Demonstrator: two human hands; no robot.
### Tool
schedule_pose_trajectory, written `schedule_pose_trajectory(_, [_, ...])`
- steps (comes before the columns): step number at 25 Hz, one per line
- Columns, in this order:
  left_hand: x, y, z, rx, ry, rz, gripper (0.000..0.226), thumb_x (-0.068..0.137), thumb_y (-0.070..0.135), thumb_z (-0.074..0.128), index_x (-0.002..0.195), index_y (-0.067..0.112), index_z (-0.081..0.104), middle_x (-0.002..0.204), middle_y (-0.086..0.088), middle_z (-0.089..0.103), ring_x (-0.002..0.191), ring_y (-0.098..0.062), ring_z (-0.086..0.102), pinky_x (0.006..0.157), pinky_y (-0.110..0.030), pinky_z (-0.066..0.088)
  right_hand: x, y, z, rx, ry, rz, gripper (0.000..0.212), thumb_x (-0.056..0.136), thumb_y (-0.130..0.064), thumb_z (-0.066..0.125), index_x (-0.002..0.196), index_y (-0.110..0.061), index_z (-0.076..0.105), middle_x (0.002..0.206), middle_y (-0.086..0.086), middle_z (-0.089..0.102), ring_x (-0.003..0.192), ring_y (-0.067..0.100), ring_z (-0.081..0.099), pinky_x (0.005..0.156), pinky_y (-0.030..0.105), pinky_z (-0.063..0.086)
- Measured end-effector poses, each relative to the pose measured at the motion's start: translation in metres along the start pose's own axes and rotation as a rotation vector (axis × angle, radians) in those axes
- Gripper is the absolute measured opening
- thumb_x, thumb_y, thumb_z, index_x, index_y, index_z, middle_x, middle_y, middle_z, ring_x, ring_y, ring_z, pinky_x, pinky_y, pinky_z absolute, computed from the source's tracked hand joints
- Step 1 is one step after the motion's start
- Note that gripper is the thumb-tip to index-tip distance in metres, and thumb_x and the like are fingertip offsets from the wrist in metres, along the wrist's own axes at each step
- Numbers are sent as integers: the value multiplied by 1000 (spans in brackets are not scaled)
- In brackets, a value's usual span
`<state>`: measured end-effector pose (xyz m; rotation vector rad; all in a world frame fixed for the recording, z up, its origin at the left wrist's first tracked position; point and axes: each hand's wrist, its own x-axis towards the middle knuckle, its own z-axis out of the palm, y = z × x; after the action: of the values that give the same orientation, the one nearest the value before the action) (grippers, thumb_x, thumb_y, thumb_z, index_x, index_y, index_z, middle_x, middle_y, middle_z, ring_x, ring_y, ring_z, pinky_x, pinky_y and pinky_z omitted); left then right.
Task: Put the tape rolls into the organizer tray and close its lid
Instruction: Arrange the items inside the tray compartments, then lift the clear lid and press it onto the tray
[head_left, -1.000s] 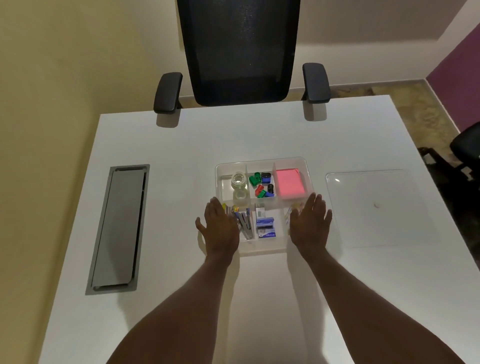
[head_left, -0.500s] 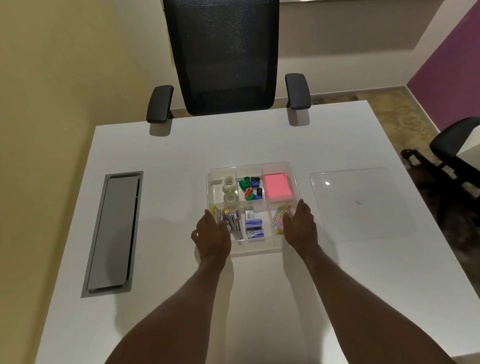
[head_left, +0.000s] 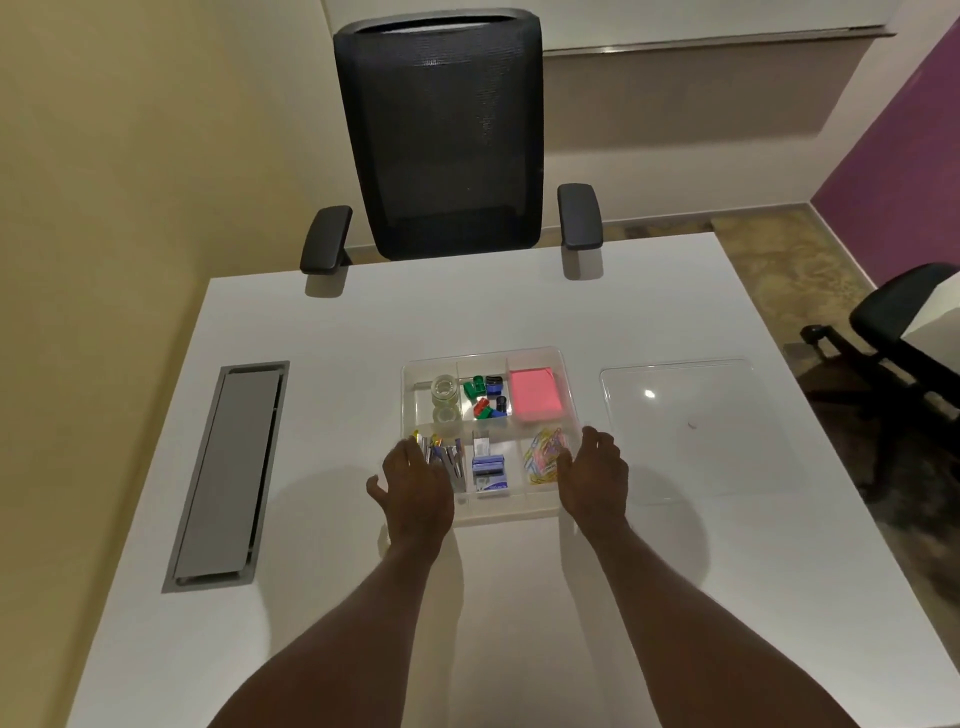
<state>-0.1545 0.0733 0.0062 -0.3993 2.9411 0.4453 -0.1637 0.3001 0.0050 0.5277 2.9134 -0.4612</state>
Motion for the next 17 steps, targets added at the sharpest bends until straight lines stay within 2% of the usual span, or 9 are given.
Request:
schedule_pose_trajectory(3, [-9, 22, -5, 44, 45, 31, 43, 108, 26, 50, 146, 5, 51, 150, -17, 53, 139, -35, 51, 114, -61, 37, 1, 18, -11, -1, 5, -13, 49, 103, -36, 46, 143, -8, 45, 135, 13, 56, 121, 30, 57, 98, 40, 47])
schedule_pose_trajectory(7, [-18, 67, -5, 62, 42, 12, 47, 110, 30, 36, 150, 8, 47, 147, -13, 55, 137, -32, 52, 112, -51, 38, 12, 51, -28, -10, 5, -9, 43, 103, -33, 46, 139, -10, 49, 132, 11, 58, 120, 30, 57, 100, 40, 46])
schedule_pose_trajectory(10, [-28, 110, 2, 35, 77, 46, 43, 105, 26, 50, 142, 5, 58, 135, -14, 66, 127, -34, 62, 107, -50, 46, 28, 81, -43, -9, 18, 5, 41, 102, -30, 49, 135, -7, 53, 126, 14, 60, 115, 33, 59, 96, 41, 47])
schedule_pose_trajectory(12, [-36, 138, 11, 8, 67, 104, 36, 96, 18, 67, 127, 1, 70, 120, -18, 73, 112, -36, 72, 93, -50, 55, 41, 103, -53, -12, 14, 19, 41, 102, -29, 49, 135, -5, 53, 125, 16, 59, 115, 35, 58, 96, 43, 46])
schedule_pose_trajectory(14, [-41, 167, 26, -42, 64, 164, 34, 89, 12, 76, 120, 0, 72, 117, -20, 73, 107, -38, 73, 85, -51, 59, 55, 128, -62, -2, 21, 38, 41, 101, -29, 51, 134, -4, 53, 124, 16, 59, 115, 36, 58, 96, 45, 46])
schedule_pose_trajectory(17, [-45, 212, 46, -176, -37, 131, 39, 102, 20, 57, 139, 8, 56, 139, -12, 60, 132, -32, 57, 108, -51, 47, 79, 168, -75, 2, 25, 58, 38, 100, -30, 53, 130, -5, 55, 119, 16, 61, 110, 35, 60, 93, 44, 47])
